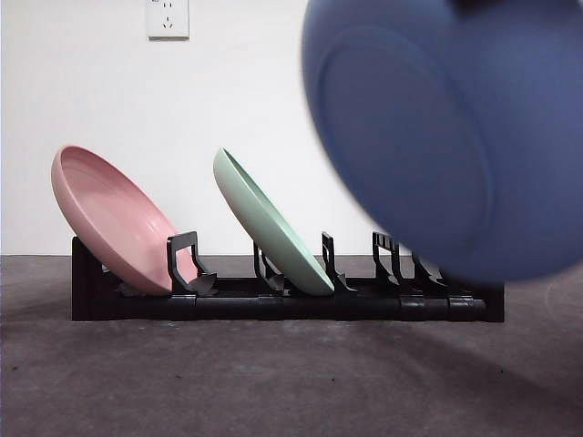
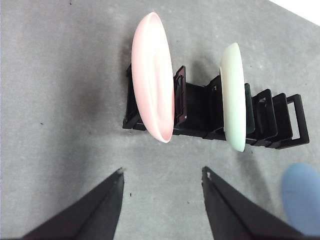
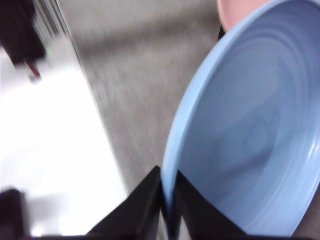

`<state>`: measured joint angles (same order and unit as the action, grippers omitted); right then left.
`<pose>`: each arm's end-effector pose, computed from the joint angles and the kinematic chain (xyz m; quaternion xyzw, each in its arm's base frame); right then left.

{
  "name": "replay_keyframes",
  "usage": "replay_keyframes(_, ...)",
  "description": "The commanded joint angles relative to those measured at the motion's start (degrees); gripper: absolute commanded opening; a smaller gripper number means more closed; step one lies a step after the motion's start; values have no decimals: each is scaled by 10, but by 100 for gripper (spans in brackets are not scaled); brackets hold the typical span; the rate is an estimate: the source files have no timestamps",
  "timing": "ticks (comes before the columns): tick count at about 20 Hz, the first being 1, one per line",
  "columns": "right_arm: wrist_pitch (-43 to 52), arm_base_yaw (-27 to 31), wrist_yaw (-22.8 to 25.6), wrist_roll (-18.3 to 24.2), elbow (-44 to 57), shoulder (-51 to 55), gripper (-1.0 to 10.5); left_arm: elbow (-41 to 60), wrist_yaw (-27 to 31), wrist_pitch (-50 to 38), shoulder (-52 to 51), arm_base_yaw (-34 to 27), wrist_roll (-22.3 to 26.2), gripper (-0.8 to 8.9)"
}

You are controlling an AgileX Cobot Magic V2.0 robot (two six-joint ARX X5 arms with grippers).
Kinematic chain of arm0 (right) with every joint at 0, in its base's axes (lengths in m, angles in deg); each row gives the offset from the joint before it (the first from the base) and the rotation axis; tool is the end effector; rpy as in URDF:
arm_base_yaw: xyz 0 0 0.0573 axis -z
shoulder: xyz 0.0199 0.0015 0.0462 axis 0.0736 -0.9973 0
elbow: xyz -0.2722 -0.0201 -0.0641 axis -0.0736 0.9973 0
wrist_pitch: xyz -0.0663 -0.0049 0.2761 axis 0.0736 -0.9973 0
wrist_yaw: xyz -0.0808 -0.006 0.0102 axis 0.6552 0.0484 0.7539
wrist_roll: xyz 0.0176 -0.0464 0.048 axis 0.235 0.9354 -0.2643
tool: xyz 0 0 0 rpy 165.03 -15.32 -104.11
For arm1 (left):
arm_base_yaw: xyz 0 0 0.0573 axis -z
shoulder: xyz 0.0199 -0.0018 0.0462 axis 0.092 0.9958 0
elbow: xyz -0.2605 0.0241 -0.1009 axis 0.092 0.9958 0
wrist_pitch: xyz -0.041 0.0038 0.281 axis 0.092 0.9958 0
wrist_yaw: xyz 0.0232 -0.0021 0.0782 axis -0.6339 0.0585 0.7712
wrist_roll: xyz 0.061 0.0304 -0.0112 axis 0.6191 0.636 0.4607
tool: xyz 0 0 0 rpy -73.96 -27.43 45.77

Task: Place the plate

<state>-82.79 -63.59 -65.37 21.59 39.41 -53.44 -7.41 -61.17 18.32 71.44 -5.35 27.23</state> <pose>0.0692 0.1672 0.2657 -0.1637 0.2691 0.5185 0.7949 0.1617 -0.0153 0.3997 -0.1916 0.3776 -0.0862 0.9018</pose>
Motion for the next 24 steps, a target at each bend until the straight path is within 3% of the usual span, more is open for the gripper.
replay_keyframes(1, 3, -43, 31, 52, -11, -69, 8, -14, -1, -3, 4, 1, 14, 248)
replay_keyframes(5, 2, -68, 85, 128, -59, -212, 8, -14, -1, -3, 4, 1, 16, 248)
replay_keyframes(9, 8, -61, 88, 195, -100, -326, 8, -14, -1, -2, 4, 1, 19, 248)
replay_keyframes(12, 31, -53, 94, 218, -103, -389, 8, -14, -1, -2, 4, 1, 30, 247)
replay_keyframes(19, 83, -32, 101, 237, -103, -460, 10, -14, -1, -3, 4, 1, 31, 248)
replay_keyframes(22, 71, -32, 100, 232, -103, -462, 173, -14, -1, -3, 4, 1, 32, 248)
replay_keyframes(24, 61, -32, 100, 195, -110, -461, 187, -14, -1, -3, 4, 1, 42, 248)
